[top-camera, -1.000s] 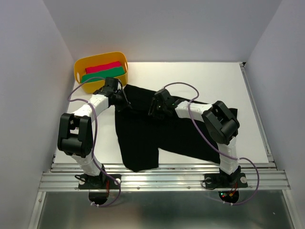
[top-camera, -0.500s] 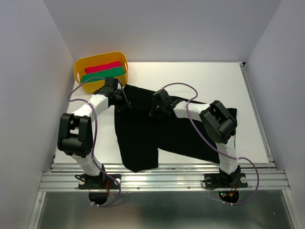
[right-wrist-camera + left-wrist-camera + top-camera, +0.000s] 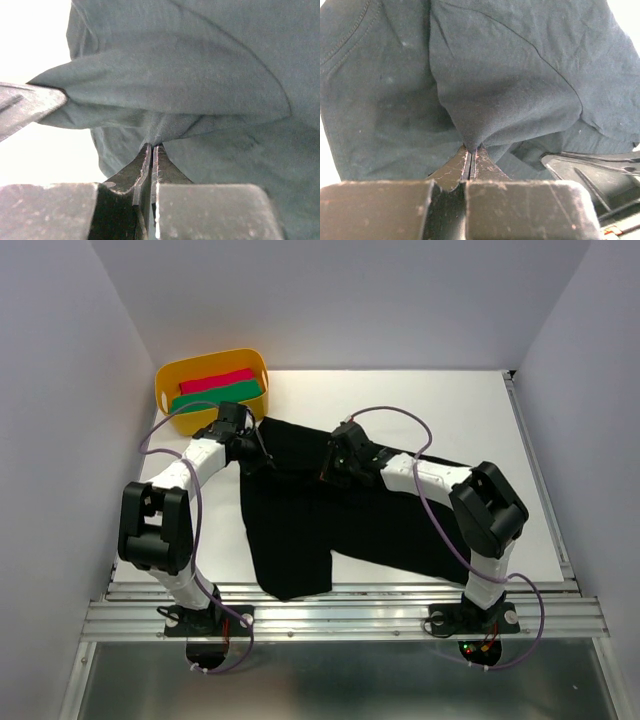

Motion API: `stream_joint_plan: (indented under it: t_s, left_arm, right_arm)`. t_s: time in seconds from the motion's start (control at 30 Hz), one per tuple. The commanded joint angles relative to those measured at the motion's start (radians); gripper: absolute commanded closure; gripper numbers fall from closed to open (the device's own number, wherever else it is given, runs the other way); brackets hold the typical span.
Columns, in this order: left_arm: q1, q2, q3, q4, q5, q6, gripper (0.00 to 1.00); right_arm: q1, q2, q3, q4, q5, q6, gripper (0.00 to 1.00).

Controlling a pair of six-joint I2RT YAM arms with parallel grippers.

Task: Roll the t-shirts
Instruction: Fold the T-shirt at the center of the board.

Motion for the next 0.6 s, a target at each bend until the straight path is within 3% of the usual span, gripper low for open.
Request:
stream_joint_plan:
  t_s: [0.0, 0.43, 0.5, 0.53, 0.57]
  left_arm:
    - [0.01, -0.094, -0.022, -0.038, -0.015, 0.023, 1.0]
    - [0.009, -0.1, -0.084, -0.071, -0.058, 0.039, 1.0]
    - [0.009, -0.082, -0.073, -0.093, -0.068, 0.049, 0.82]
    - [0.01, -0.073, -0.07, -0.108, -0.075, 0.055, 0.54]
    - [0.009, -0.074, -0.067, -0.111, -0.078, 0.056, 0.46]
  right_arm:
    - [0.022, -0.047, -0.041, -0.03, 0.004, -0.025, 0.99]
    - [0.032, -0.046, -0.084, -0.094, -0.052, -0.085, 0.99]
    - [0.032, -0.038, -0.084, -0.1, -0.056, -0.093, 0.99]
    - [0.032, -0.034, -0.081, -0.112, -0.057, -0.096, 0.91]
    - [0.032, -0.031, -0.078, -0.12, -0.056, -0.102, 0.88]
